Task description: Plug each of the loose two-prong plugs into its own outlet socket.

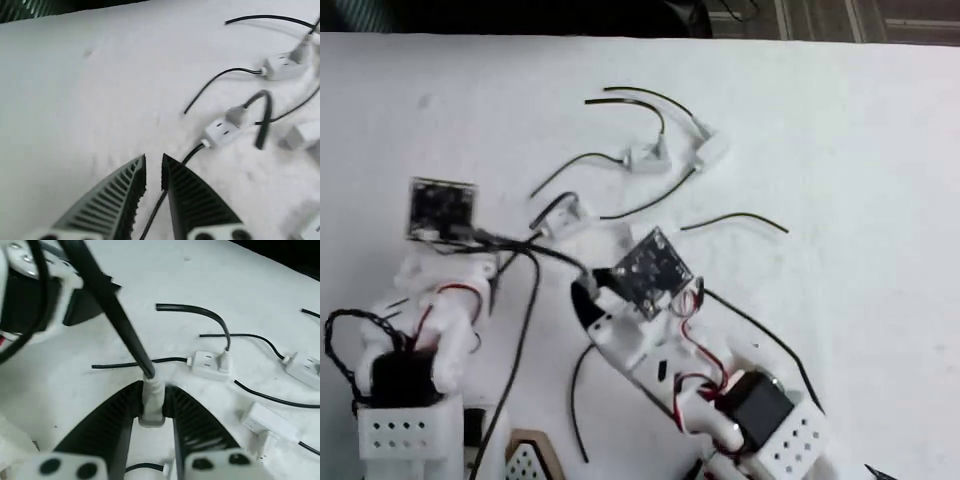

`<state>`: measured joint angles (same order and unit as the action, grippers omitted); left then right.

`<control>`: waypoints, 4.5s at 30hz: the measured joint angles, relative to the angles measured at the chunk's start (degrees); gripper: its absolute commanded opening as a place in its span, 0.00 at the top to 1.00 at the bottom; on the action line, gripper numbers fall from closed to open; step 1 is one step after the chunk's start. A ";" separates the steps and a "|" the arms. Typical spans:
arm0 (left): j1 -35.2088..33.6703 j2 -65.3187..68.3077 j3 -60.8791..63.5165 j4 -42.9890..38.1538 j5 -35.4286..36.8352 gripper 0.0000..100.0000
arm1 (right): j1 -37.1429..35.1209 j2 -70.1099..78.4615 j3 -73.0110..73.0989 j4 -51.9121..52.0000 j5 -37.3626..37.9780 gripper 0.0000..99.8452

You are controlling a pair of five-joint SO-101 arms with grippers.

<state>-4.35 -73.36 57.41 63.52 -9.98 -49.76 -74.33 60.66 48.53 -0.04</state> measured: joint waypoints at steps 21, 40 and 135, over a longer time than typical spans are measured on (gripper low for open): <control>28.31 -0.09 -0.70 5.36 0.00 0.92 | -2.81 -1.49 6.59 0.26 0.00 0.98; 12.57 -0.18 -1.14 5.63 0.00 0.92 | 1.32 -1.49 7.21 4.22 5.27 0.98; -21.89 0.00 7.91 -11.16 19.78 0.92 | 13.19 40.62 -0.44 4.57 7.30 0.83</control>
<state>-26.24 -73.36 65.32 52.35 9.80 -36.57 -33.71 60.22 53.10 7.25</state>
